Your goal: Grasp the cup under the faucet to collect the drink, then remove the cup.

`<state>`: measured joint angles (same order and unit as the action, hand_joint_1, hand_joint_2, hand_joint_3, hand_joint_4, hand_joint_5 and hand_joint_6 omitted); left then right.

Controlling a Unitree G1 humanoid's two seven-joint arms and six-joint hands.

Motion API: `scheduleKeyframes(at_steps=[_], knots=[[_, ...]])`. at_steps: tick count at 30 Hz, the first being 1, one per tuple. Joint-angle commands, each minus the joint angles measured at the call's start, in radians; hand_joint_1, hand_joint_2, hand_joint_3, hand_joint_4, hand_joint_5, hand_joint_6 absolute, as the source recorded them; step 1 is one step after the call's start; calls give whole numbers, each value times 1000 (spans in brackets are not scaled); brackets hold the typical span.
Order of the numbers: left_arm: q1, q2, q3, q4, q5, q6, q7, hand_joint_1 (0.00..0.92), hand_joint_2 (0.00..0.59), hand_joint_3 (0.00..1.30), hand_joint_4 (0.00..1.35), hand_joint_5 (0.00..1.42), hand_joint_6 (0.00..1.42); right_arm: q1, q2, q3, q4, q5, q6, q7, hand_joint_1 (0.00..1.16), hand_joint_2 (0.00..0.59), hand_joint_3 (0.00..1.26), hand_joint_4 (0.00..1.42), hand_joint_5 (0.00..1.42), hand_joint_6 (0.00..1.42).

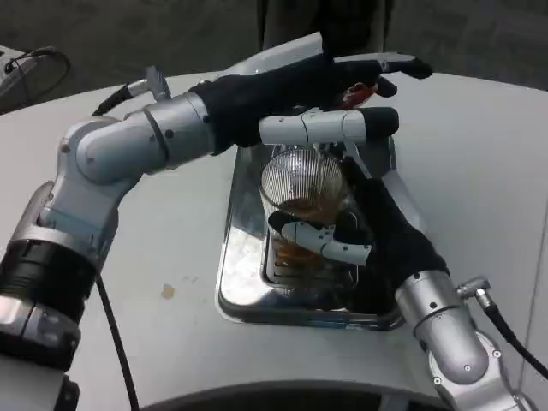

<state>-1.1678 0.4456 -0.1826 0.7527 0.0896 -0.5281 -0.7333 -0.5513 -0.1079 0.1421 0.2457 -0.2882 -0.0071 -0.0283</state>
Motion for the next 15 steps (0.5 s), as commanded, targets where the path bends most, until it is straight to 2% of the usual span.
scheduleKeyframes(at_steps=[1, 8, 15], knots=[[11, 1, -22, 31, 41, 18, -10, 0, 54, 146, 32, 121, 126, -3, 18, 9, 14, -14, 8, -23, 717, 200, 0, 12, 37, 36], [14, 7, -20, 30, 44, 15, -6, 0, 54, 146, 33, 121, 127, 3, 53, 22, 9, -42, 43, -64, 708, 209, 0, 28, 50, 33], [22, 18, -17, 24, 45, 14, -5, 0, 53, 146, 44, 130, 128, 40, 88, 39, -35, -83, 80, -122, 696, 226, 0, 63, 82, 33]])
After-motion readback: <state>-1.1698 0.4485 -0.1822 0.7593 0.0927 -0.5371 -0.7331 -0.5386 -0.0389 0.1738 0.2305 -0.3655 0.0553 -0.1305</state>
